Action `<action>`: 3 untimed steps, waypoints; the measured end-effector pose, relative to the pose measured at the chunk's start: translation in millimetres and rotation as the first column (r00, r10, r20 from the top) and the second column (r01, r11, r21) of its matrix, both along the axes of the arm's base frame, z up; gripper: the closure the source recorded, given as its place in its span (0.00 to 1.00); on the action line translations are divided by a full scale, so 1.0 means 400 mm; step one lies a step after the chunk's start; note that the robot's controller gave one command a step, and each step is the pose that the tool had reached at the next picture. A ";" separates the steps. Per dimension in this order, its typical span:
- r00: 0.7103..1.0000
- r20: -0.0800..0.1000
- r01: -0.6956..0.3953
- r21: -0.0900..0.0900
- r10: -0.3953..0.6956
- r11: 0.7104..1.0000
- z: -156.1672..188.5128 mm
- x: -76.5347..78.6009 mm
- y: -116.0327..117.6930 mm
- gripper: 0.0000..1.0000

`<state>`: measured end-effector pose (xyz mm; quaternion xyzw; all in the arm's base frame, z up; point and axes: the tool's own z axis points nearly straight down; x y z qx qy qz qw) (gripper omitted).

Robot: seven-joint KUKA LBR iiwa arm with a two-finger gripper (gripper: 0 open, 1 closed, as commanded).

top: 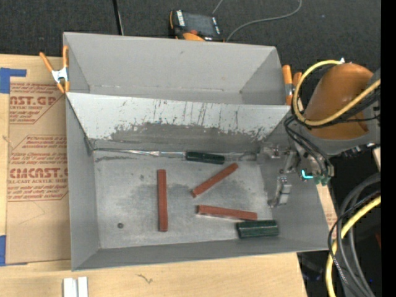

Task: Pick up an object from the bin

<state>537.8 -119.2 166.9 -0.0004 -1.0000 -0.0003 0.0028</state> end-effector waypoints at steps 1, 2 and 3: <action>0.999 -0.003 -0.034 0.002 0.034 0.999 -0.254 -0.119 0.063 0.00; 0.995 0.008 -0.101 0.003 0.101 0.995 -0.241 -0.029 0.257 0.00; 0.996 0.001 -0.094 0.000 0.094 0.996 -0.236 -0.032 0.245 1.00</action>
Offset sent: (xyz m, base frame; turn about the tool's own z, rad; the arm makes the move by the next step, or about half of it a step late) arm -0.0446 0.0240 -0.0969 -0.0341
